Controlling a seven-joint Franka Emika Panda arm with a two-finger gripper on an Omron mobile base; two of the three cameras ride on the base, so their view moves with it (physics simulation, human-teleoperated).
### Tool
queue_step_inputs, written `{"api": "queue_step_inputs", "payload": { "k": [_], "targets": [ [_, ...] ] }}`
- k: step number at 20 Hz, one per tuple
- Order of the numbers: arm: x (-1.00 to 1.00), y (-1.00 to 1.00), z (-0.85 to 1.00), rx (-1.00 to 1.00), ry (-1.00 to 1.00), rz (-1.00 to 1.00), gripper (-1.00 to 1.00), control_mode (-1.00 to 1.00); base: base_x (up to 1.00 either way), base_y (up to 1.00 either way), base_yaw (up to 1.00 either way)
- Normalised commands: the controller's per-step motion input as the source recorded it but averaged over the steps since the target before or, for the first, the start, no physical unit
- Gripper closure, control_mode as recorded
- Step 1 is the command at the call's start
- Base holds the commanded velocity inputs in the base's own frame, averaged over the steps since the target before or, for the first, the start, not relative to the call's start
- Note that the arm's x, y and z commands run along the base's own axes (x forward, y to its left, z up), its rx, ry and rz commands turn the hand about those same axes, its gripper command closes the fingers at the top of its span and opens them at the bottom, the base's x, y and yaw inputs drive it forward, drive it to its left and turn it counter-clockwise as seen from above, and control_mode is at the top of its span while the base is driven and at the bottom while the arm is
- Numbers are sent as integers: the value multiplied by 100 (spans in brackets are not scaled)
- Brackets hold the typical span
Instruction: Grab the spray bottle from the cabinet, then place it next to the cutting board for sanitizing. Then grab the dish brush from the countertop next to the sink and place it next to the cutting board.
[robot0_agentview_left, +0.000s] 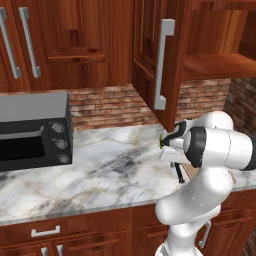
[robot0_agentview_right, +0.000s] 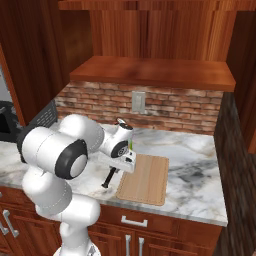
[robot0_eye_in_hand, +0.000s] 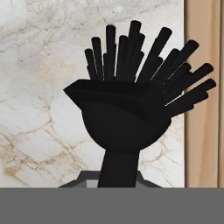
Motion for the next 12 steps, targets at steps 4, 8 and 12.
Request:
{"api": "queue_step_inputs", "payload": {
  "k": [4,8,12],
  "targets": [
    [32,-2,-31,0,0,0,100,-100,0,0,0],
    [31,0,-31,0,0,0,100,-100,0,0,0],
    [23,0,-28,0,1,0,-100,-100,0,0,0]
  ]
}}
